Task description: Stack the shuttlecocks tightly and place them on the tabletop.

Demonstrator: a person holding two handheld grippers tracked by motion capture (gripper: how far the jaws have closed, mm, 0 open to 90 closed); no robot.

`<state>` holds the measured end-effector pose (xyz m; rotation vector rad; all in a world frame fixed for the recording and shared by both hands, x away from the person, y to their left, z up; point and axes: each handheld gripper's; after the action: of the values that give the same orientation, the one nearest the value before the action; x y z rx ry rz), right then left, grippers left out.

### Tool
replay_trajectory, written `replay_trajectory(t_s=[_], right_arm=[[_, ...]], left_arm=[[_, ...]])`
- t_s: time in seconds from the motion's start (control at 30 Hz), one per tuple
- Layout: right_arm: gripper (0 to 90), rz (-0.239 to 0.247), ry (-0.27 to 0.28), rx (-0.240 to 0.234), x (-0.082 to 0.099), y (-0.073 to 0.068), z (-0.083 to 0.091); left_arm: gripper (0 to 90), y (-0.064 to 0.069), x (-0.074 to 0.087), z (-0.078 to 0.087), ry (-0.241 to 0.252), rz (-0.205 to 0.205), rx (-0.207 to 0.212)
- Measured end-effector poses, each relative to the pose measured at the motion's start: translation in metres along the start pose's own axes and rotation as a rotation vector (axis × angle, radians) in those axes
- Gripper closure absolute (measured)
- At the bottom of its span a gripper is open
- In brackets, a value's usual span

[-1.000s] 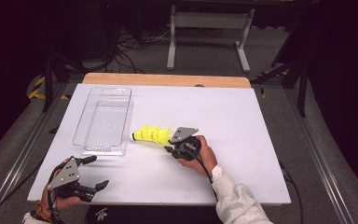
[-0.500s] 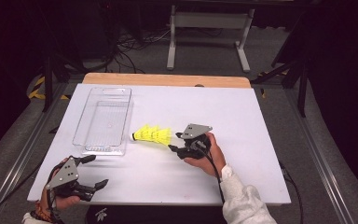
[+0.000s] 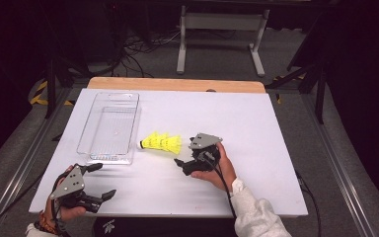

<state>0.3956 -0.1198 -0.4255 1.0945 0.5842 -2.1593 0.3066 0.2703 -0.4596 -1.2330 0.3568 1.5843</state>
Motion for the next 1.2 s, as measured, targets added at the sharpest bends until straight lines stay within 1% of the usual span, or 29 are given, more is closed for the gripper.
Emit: replay_trajectory(t_s=[0.1, 0.13, 0.2, 0.23, 0.27, 0.3, 0.33, 0.37, 0.4, 0.43, 0.47, 0.53, 0.6, 0.63, 0.67, 0.7, 0.73, 0.77, 0.8, 0.83, 0.87, 0.93, 0.97, 1.03, 1.07, 1.1, 1.13, 1.17, 1.2], right_arm=[[12.8, 0.006, -0.021, -0.018, 0.001, -0.007, -0.007], [12.9, 0.008, -0.03, -0.021, 0.001, -0.009, -0.01], [15.8, 0.01, -0.055, -0.046, 0.001, -0.014, -0.018], [15.8, 0.01, -0.055, -0.046, 0.001, -0.014, -0.018], [18.1, 0.02, -0.07, -0.051, 0.002, -0.017, -0.025], [19.8, 0.02, -0.079, -0.055, 0.002, -0.018, -0.028], [19.9, 0.015, -0.082, -0.045, 0.001, -0.019, -0.03], [20.0, 0.012, -0.086, -0.052, 0.001, -0.02, -0.032], [20.8, 0.005, -0.091, -0.073, 0.0, -0.021, -0.034], [24.9, 0.014, -0.091, -0.071, -0.001, -0.022, -0.036], [26.0, 0.023, -0.099, -0.074, -0.002, -0.022, -0.038], [26.0, -0.006, -0.103, -0.096, -0.003, -0.021, -0.043], [28.4, -0.001, -0.113, -0.101, -0.005, -0.021, -0.047], [28.5, -0.013, -0.114, -0.1, -0.006, -0.021, -0.048], [28.7, -0.001, -0.134, -0.091, -0.009, -0.02, -0.05], [31.1, -0.009, -0.134, -0.109, -0.011, -0.018, -0.051], [33.6, -0.054, -0.123, -0.116, -0.013, -0.014, -0.054], [33.6, -0.054, -0.123, -0.116, -0.013, -0.014, -0.054], [30.9, -0.075, -0.137, -0.098, -0.016, -0.012, -0.058], [32.2, -0.099, -0.144, -0.122, -0.018, -0.01, -0.063], [33.3, -0.099, -0.151, -0.102, -0.019, -0.011, -0.068], [32.9, -0.066, -0.151, -0.119, -0.018, -0.016, -0.075], [35.7, -0.059, -0.151, -0.102, -0.018, -0.016, -0.078], [36.1, -0.068, -0.153, -0.111, -0.019, -0.019, -0.083], [38.8, -0.067, -0.141, -0.102, -0.02, -0.02, -0.084], [41.3, -0.073, -0.136, -0.089, -0.021, -0.021, -0.085], [43.2, -0.08, -0.13, -0.104, -0.022, -0.021, -0.086], [44.8, -0.074, -0.125, -0.072, -0.022, -0.022, -0.089], [45.5, -0.074, -0.127, -0.068, -0.023, -0.023, -0.09]], left_arm=[[5.0, -0.001, 0.0, 0.001, 0.011, 0.005, -0.003], [4.8, -0.001, 0.0, 0.002, 0.011, 0.005, -0.005], [4.8, -0.001, 0.001, 0.002, 0.006, 0.008, -0.01], [4.8, -0.001, 0.001, 0.002, 0.006, 0.008, -0.01], [4.9, -0.001, 0.001, 0.001, 0.005, 0.013, -0.011], [4.9, 0.0, 0.001, 0.001, 0.003, 0.014, -0.015], [4.9, 0.0, 0.001, 0.001, 0.002, 0.016, -0.017], [4.9, 0.001, 0.0, 0.001, -0.002, 0.014, -0.013], [4.9, 0.002, 0.0, 0.001, -0.004, 0.003, -0.012], [4.9, 0.002, 0.0, 0.0, -0.006, 0.003, -0.009], [4.9, 0.0, 0.001, 0.0, -0.01, 0.005, -0.011], [4.9, 0.0, 0.002, 0.0, -0.013, 0.01, -0.01], [5.0, 0.001, 0.001, 0.001, -0.009, 0.01, -0.018], [5.1, 0.001, 0.0, 0.002, -0.006, 0.01, -0.023], [5.4, 0.001, 0.0, 0.003, -0.004, 0.015, -0.029], [5.7, 0.001, 0.0, 0.006, 0.015, 0.028, -0.032], [5.9, 0.0, 0.001, 0.006, 0.035, 0.053, -0.03], [6.1, 0.0, 0.001, 0.006, 0.035, 0.053, -0.03], [6.1, 0.0, 0.0, 0.005, 0.03, 0.046, -0.032], [6.1, 0.0, -0.001, 0.004, 0.022, 0.031, -0.027], [6.0, 0.0, -0.001, 0.003, 0.022, 0.03, -0.017], [5.9, 0.0, -0.001, 0.001, 0.023, 0.033, -0.006], [5.9, 0.0, -0.001, -0.001, 0.023, 0.025, 0.003], [5.9, 0.0, 0.0, -0.003, 0.009, 0.017, 0.016], [5.8, 0.001, 0.0, -0.004, 0.009, 0.024, 0.021], [5.8, 0.0, 0.001, -0.004, 0.01, 0.021, 0.024], [5.8, 0.0, 0.001, -0.004, 0.009, 0.021, 0.027], [5.8, 0.0, 0.001, -0.004, 0.009, 0.021, 0.028], [5.8, 0.0, 0.002, -0.003, 0.013, 0.029, 0.025]])
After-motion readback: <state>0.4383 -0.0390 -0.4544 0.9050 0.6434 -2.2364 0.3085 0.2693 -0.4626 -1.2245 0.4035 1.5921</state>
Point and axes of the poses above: each handheld gripper's, and its own axes: z roughly backward along the jaws, x roughly out of its underside, y roughly to its right, and after that the axes turned 15 degrees about -z, right-handed
